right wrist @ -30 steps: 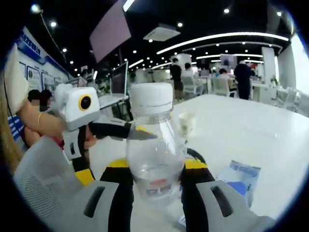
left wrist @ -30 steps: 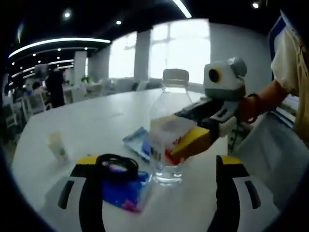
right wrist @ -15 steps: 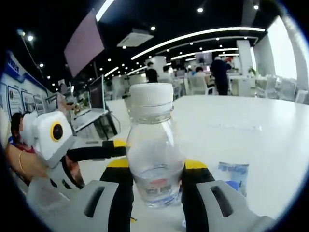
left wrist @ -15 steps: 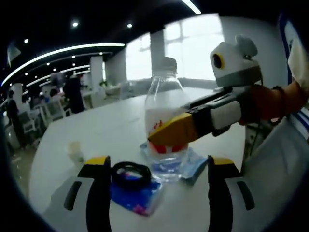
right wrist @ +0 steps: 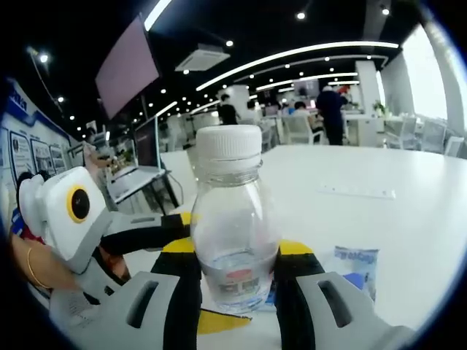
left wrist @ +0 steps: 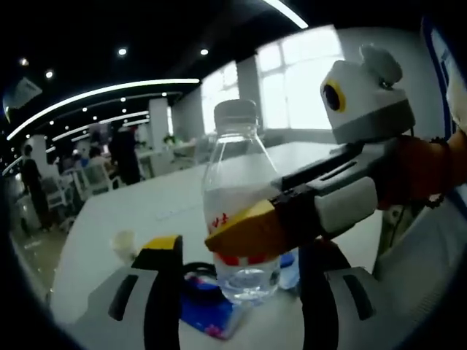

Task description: Arrange the tabletop items into an orderly group along one side of the table until the central work area is clear of visible clutter.

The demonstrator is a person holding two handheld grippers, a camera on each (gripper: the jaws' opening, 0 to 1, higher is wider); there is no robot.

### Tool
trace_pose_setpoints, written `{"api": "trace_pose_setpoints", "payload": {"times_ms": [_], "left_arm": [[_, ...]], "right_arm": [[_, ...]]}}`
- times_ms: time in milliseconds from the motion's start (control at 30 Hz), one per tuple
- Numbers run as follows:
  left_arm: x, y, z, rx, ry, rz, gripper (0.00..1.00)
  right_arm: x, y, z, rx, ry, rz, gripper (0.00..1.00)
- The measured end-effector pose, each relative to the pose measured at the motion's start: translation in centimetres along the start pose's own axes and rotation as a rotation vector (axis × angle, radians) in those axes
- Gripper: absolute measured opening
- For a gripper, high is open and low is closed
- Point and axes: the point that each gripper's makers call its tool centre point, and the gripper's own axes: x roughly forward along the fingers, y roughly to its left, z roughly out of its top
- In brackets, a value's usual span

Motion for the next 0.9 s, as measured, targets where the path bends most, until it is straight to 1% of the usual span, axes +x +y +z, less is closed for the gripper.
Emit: {"api": "trace_pose_setpoints", "payload": {"times_ms": [67,100,133,167,233,300,333,400,467,533,567,600,700,767,900], "left_arm": [[0.0,-0.2,0.3,0.019,-0.013,0.006,0.52],[0.0,-0.2,0.7,0.03,-0.03,0.01,0.5],[0.0,-0.2,0.9,0.054,-0.037,0.012,0.48],[0.0,-0.3,0.9,0.054,-0.037,0.018,0.46],[0.0,-0.3,1.1,0.065,-0.047,0.022,0.44],[-0.1,0.1,1.3,0.073,-0.058,0.044,0.42],[-0.1,0.2,1.4,0.072,-0.064,0.048,0.41],[-0.2,0.2,1.5,0.081,-0.068,0.053,0.42],[-0.2,0.2,1.4,0.073,-0.07,0.053,0.41],[-0.4,0.2,1.5,0.064,-0.08,0.05,0.4],[-0.6,0.2,1.6,0.061,-0.085,0.047,0.39],[-0.7,0.1,1.7,0.056,-0.096,0.043,0.38],[-0.8,0.0,1.9,0.04,-0.104,0.036,0.36],[-0.9,0.1,2.0,0.044,-0.111,0.041,0.36],[-1.1,0.2,2.5,0.046,-0.121,0.033,0.34]], "right_arm": [[0.0,0.2,0.1,0.002,0.002,0.003,0.37],[-0.1,0.3,0.1,0.001,0.002,0.003,0.37],[-0.1,0.4,0.1,0.001,0.003,0.002,0.37],[-0.1,0.4,0.2,0.004,0.001,0.003,0.37],[-0.1,0.5,0.3,0.01,0.0,0.007,0.37],[-0.1,0.6,0.3,0.023,0.004,0.009,0.37],[0.0,0.7,0.2,0.036,0.007,0.008,0.37],[0.0,0.7,0.2,0.035,0.007,0.008,0.37],[0.1,0.8,0.1,0.037,0.01,0.01,0.38],[0.0,0.9,0.1,0.04,0.019,0.027,0.38],[-0.1,1.1,0.1,0.039,0.027,0.05,0.38],[-0.1,1.1,0.2,0.064,0.032,0.056,0.39],[-0.2,1.1,0.1,0.069,0.048,0.072,0.4],[-0.2,1.3,0.3,0.065,0.043,0.083,0.4],[-0.5,1.6,0.7,0.096,0.034,0.113,0.41]]}}
